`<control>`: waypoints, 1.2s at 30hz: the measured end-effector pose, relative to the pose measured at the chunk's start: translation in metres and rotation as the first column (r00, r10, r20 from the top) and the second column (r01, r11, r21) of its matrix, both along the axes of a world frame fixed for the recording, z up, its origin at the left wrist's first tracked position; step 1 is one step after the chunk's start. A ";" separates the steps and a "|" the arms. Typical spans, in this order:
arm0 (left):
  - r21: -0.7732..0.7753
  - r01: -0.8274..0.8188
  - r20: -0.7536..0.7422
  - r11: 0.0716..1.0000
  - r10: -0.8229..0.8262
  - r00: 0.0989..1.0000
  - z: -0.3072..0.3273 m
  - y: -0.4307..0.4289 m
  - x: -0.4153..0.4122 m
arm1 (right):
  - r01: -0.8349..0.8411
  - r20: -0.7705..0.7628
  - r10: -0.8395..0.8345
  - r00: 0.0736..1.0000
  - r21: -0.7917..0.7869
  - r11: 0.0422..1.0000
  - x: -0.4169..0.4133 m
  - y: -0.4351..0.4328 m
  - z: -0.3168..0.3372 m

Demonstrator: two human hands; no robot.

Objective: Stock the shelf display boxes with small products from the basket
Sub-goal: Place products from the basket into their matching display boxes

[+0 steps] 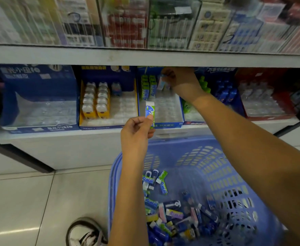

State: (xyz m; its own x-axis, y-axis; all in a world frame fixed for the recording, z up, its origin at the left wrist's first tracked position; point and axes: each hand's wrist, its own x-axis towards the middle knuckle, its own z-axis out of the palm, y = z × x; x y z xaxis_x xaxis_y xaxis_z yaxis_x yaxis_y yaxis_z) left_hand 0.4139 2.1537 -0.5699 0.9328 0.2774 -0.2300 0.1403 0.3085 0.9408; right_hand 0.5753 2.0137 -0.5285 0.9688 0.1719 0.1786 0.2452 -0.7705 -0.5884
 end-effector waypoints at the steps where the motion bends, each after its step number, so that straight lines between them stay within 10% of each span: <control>1: 0.001 0.006 -0.006 1.000 -0.006 1.000 0.000 0.000 0.000 | 0.002 -0.033 -0.002 0.999 -0.010 1.000 0.001 -0.001 0.003; 18: -0.007 0.060 0.017 0.998 -0.060 0.998 0.007 -0.003 -0.004 | 0.019 -0.066 -0.031 0.997 -0.172 0.985 -0.003 0.005 0.008; 25: 0.101 0.049 0.115 0.994 -0.061 0.992 0.009 -0.010 -0.008 | 0.024 -0.396 0.266 0.879 0.593 0.805 -0.091 -0.003 0.011; 30: 0.111 0.053 0.119 0.992 -0.066 0.991 0.010 -0.017 -0.009 | 0.068 -0.394 0.270 0.878 0.662 0.746 -0.124 -0.001 -0.007; 33: 0.387 0.050 0.141 0.921 -0.113 0.984 0.008 -0.022 -0.010 | 0.126 -0.328 0.149 0.933 0.685 0.718 -0.116 0.000 -0.007; 36: 0.766 0.131 0.075 0.630 -0.291 0.954 0.003 -0.020 -0.007 | 0.115 -0.158 -0.051 0.986 0.432 0.895 -0.093 -0.003 -0.002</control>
